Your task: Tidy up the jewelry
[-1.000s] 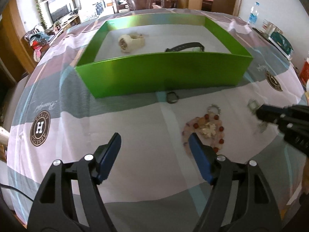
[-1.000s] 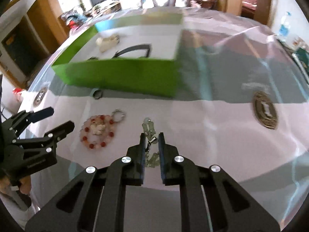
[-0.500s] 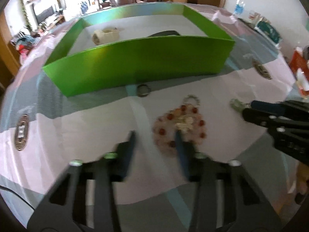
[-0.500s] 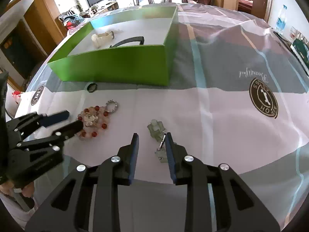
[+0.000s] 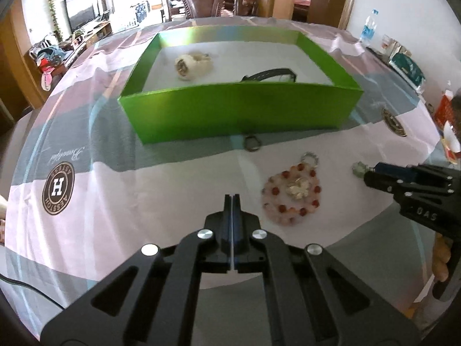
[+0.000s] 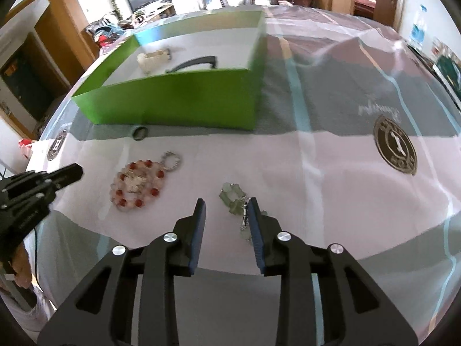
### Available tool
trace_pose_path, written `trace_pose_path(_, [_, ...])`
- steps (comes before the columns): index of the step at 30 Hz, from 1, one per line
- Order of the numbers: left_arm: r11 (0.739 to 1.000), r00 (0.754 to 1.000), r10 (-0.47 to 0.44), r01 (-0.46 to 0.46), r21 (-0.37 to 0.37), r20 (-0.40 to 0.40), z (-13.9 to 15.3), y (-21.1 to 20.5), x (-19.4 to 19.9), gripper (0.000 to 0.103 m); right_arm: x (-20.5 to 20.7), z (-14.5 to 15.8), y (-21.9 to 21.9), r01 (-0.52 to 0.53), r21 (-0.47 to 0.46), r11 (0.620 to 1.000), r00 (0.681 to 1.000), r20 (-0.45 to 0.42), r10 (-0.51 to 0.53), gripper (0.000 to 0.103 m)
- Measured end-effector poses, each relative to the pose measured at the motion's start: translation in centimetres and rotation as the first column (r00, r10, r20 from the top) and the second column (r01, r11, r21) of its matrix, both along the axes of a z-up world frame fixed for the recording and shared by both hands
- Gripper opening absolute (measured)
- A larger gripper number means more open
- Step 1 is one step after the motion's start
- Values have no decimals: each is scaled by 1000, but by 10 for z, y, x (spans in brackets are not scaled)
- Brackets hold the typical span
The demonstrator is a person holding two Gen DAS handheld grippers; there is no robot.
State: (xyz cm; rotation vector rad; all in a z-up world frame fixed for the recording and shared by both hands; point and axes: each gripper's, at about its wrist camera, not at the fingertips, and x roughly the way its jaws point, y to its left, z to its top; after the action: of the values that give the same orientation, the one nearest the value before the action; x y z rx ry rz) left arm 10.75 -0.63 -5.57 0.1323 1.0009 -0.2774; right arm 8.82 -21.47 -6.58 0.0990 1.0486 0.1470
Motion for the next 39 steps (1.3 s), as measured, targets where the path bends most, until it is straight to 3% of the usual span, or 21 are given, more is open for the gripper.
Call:
trace_pose_path(8, [1000,1000,-21,21,20,-18,-13,-4,-9,26,20,0,51,-105,-55,993,994,13,106,30])
trace_pose_path(15, [1000,1000,2,-1,19,-11,-12,5,-12,34,29,-15,74,-164,-52,985,986,-28,163,30])
trace_pose_path(17, [1000,1000,9,-9,20,-12,-12,8,-11,39,28,-14,78,-180,-57,982,984,-22,179,16])
trace_pose_path(19, [1000,1000,17,-17,21,-13,-13,11,-10,41,24,-13,78,-190,-31,981,982,-26,189,14])
trace_pose_path(21, [999,1000,26,-25,19,-17,-14,13,-9,41,19,-7,78,-197,-31,980,980,-2,198,0])
trace_pose_path(29, [1000,1000,20,-19,16,-23,-16,10,-7,45,9,24,70,-202,12,979,977,73,200,0])
trace_pose_path(31, [1000,1000,19,-18,16,-24,-17,9,-8,46,12,21,74,-207,-7,978,977,55,207,6])
trace_pose_path(32, [1000,1000,18,-18,15,-23,-16,9,-8,48,14,16,78,-209,-20,978,977,41,210,20])
trace_pose_path(34, [1000,1000,20,-19,17,-20,-16,9,-9,50,15,11,86,-226,-35,973,973,37,227,39])
trace_pose_path(39, [998,999,35,-34,44,-27,-18,15,-11,50,24,0,101,-241,-39,970,970,23,242,39])
